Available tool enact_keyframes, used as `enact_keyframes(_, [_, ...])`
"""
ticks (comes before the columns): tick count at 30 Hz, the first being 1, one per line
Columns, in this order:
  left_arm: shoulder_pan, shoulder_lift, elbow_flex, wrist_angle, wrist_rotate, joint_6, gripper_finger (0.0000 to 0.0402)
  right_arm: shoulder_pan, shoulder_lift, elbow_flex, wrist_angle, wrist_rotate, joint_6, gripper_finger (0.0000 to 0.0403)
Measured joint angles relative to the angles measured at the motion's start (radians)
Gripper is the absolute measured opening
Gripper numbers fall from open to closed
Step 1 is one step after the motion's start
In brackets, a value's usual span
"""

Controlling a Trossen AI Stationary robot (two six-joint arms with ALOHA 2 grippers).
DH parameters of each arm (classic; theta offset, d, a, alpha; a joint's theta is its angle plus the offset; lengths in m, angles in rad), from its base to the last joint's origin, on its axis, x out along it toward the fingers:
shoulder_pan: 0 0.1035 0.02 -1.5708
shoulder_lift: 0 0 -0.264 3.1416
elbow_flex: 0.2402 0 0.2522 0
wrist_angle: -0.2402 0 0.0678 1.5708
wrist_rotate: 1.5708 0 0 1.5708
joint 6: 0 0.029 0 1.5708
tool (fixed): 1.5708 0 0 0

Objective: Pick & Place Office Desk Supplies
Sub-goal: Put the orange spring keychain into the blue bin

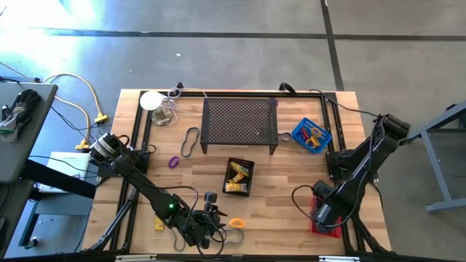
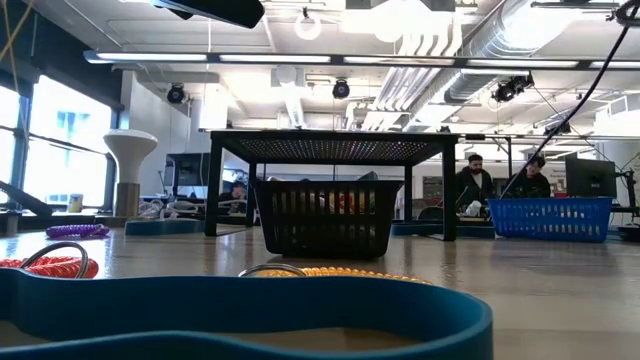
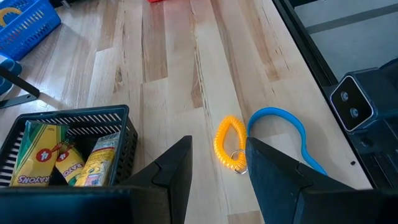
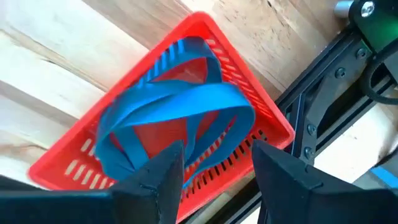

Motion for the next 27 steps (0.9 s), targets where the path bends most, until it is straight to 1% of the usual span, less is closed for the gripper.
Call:
enact_keyframes(2, [0.000, 0.000, 0.000, 0.000, 0.000, 0.000, 0.0142, 0.000, -0.018, 0.000, 0.000, 0.038, 0.001, 0.0178])
enact_keyframes(9, [0.000, 0.000, 0.000, -0.006, 0.000, 0.000, 0.0142, 0.014, -0.103, 0.000, -0.003, 0.234, 0.032, 0.0176])
enact_keyframes(12, [0.000, 0.000, 0.000, -0.006, 0.000, 0.000, 0.0142, 0.027, -0.126, 0.000, -0.004, 0.348, 0.030, 0.0177])
enact_keyframes(15, [0.000, 0.000, 0.000, -0.004, 0.000, 0.000, 0.0142, 0.049, -0.143, 0.000, -0.005, 0.521, 0.009, 0.0178])
enact_keyframes(18, [0.000, 0.000, 0.000, -0.003, 0.000, 0.000, 0.0142, 0.062, -0.146, 0.000, -0.005, 0.708, -0.053, 0.0176])
enact_keyframes(23, [0.003, 0.000, 0.000, -0.003, 0.000, 0.000, 0.0142, 0.072, -0.146, 0.000, 0.009, 1.078, -0.206, 0.0177])
enact_keyframes(27, [0.003, 0.000, 0.000, -0.004, 0.000, 0.000, 0.0142, 0.062, -0.146, 0.000, 0.087, 1.306, -0.321, 0.0178])
